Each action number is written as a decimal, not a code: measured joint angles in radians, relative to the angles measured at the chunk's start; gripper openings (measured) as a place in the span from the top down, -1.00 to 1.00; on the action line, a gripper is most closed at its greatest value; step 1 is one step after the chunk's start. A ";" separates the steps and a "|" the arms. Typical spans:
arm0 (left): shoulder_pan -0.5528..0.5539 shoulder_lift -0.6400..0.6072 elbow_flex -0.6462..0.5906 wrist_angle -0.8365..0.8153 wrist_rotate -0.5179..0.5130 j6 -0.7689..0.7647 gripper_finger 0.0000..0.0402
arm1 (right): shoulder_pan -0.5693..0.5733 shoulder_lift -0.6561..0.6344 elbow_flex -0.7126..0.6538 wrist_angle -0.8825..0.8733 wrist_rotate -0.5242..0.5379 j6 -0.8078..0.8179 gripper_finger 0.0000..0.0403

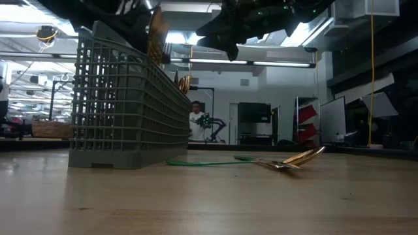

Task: Sort silverware
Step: Put the green fork into the gray silverware rack

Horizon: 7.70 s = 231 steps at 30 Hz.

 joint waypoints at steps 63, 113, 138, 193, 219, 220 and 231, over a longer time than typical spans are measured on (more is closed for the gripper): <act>-0.778 -0.261 -0.329 -0.382 0.230 -0.844 0.35 | 0.513 -0.017 0.000 -0.323 0.364 0.219 0.28; -1.068 0.395 -0.328 0.300 0.085 -0.775 0.96 | 0.792 -0.016 0.000 -0.318 0.780 0.496 0.28; -0.886 -0.033 -0.153 0.704 0.067 -0.215 0.99 | 0.791 -0.016 0.000 -0.471 0.803 0.625 0.28; -0.117 0.073 -0.119 0.464 -0.191 0.611 0.53 | 0.791 -0.016 0.000 -0.498 0.756 0.622 0.28; -0.487 -0.168 -0.119 0.189 -0.090 0.071 0.51 | 0.883 0.114 0.001 -0.588 0.354 0.528 0.28; -0.504 -0.168 -0.118 0.169 -0.084 0.049 0.51 | 0.883 0.121 0.001 -0.600 0.343 0.514 0.28; -0.637 -0.167 -0.119 0.099 -0.082 -0.018 0.51 | 0.883 0.186 0.001 -0.655 0.337 0.414 0.28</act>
